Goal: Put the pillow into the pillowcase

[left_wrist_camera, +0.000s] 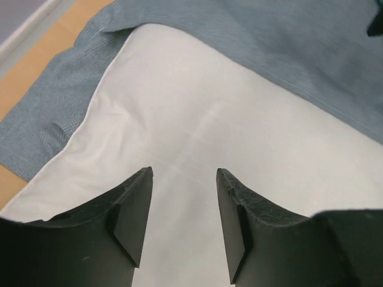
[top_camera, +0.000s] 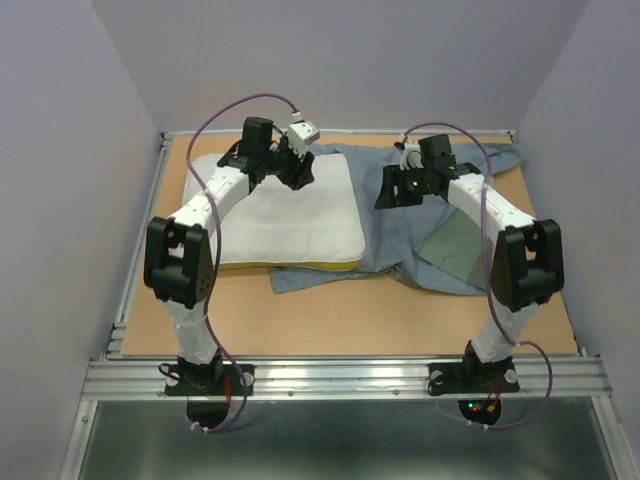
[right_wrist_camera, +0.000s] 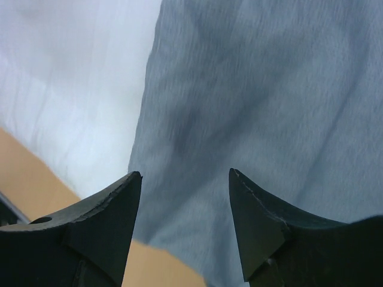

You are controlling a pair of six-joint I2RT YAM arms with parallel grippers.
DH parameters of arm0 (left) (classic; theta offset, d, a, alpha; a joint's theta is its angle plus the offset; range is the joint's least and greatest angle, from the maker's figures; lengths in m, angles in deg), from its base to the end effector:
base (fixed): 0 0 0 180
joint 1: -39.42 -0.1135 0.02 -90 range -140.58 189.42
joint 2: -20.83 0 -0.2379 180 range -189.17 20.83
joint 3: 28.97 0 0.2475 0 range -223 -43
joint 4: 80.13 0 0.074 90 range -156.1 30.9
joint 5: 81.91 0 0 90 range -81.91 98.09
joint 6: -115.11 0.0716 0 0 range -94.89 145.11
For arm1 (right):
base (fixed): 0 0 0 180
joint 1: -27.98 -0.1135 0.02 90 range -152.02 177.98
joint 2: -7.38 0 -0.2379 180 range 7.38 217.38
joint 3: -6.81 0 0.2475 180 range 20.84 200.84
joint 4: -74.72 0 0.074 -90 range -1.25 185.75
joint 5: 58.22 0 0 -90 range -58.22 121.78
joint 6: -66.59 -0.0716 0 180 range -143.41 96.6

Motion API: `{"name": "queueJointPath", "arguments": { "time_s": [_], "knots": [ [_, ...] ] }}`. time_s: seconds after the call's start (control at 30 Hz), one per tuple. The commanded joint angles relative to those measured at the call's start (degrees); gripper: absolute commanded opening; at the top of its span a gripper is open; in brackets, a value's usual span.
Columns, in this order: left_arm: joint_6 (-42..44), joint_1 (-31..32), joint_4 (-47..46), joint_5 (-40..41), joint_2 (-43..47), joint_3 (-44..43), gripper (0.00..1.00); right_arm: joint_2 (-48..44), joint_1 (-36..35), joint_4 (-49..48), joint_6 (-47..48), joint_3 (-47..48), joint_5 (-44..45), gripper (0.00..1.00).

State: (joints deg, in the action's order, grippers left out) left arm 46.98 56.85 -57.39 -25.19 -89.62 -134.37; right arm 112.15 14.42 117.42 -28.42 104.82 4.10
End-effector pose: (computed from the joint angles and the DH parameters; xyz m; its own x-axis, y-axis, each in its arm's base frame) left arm 0.4348 -0.1777 0.2522 -0.1470 0.3726 -0.9163 0.8279 0.5532 0.0921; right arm 0.3964 0.1298 0.2100 -0.7797 -0.1085 -0.6167 -0.4347 0.8026 0.4084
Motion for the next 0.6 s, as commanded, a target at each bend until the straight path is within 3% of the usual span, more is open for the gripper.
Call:
{"name": "queueJointPath", "arguments": {
  "time_s": [0.0,0.13,0.23,0.27,0.4,0.47,0.5,0.57],
  "knots": [
    [21.17,5.67,10.44,-3.74,14.20,10.22,0.63,-14.32,0.56,1.83,1.15,-6.89,-0.53,0.67],
    [35.14,13.23,12.82,3.12,19.65,23.77,0.64,-19.69,0.64,4.46,-1.13,-13.66,-2.02,0.68],
    [36.93,16.93,12.56,6.46,20.46,28.08,0.65,-21.53,0.82,7.10,-0.44,-16.65,-2.64,0.68],
    [36.76,17.46,12.65,7.17,19.32,28.53,0.73,-21.97,0.73,7.45,0.26,-18.58,-2.73,0.68],
    [33.00,17.55,7.14,10.94,14.67,29.32,0.72,-24.96,0.73,7.11,7.61,-24.11,-0.29,0.68],
    [30.70,17.55,4.05,12.44,12.55,28.89,0.62,-26.37,0.73,5.62,10.97,-26.93,2.53,0.68],
    [28.95,17.55,3.69,12.19,10.28,28.10,0.44,-27.16,0.73,4.05,15.08,-27.90,3.76,0.67],
    [27.01,17.55,5.86,8.70,7.72,24.85,0.23,-30.13,0.56,2.02,18.27,-30.19,7.35,0.65]
  ]
}}
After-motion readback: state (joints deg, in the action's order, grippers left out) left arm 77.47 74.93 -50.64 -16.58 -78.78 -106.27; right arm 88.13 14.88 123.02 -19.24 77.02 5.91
